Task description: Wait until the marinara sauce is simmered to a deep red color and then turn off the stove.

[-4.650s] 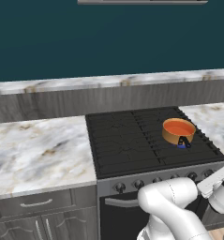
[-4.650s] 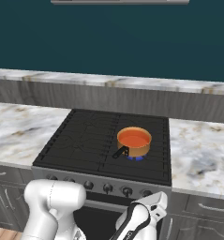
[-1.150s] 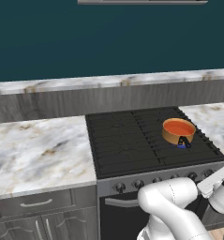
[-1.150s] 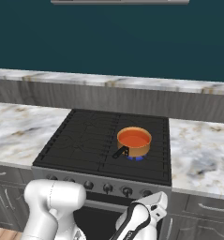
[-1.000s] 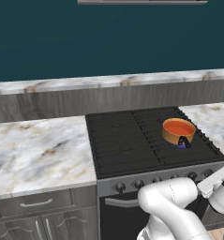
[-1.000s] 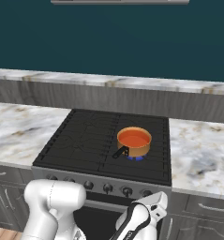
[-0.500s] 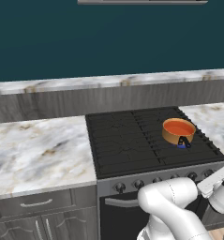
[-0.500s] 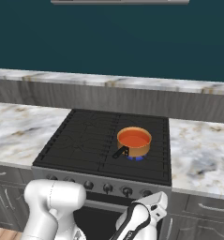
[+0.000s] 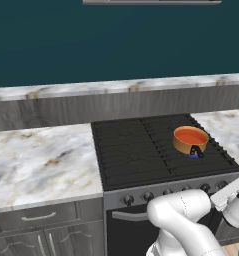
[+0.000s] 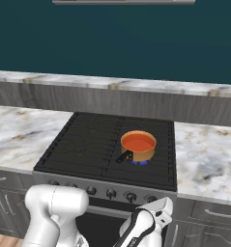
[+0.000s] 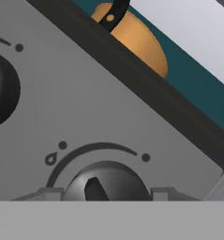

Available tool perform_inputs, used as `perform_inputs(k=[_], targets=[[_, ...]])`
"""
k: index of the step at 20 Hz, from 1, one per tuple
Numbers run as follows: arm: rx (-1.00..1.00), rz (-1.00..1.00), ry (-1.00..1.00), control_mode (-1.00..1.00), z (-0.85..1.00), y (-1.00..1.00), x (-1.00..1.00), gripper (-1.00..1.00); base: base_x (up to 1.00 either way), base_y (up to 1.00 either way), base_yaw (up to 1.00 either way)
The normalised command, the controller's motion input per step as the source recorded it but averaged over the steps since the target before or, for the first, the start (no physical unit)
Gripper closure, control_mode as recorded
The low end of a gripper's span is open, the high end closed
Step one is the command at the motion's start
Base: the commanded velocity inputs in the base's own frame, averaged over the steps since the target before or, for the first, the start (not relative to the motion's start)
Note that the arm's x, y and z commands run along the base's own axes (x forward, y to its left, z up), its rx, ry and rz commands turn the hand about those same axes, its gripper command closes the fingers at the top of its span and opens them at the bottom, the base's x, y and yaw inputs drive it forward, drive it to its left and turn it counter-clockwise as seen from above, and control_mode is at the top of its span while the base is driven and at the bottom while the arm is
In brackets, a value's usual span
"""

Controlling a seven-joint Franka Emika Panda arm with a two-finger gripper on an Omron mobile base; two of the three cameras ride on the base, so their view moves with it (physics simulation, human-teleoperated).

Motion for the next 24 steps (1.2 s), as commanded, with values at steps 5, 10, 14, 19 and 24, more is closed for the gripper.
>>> perform_inputs(k=[5,10,14,19,24], targets=[[0.0,0.0,0.0,-1.0,0.0,0.0,0.0,1.0,0.0,0.0,0.0],[0.0,0.0,0.0,-1.0,0.0,0.0,0.0,1.0,0.0,0.0,0.0],[0.0,0.0,0.0,-1.0,0.0,0.0,0.0,1.0,0.0,0.0,0.0],[0.0,0.0,0.0,-1.0,0.0,0.0,0.0,1.0,0.0,0.0,0.0],[0.0,0.0,0.0,-1.0,0.0,0.0,0.0,1.0,0.0,0.0,0.0]])
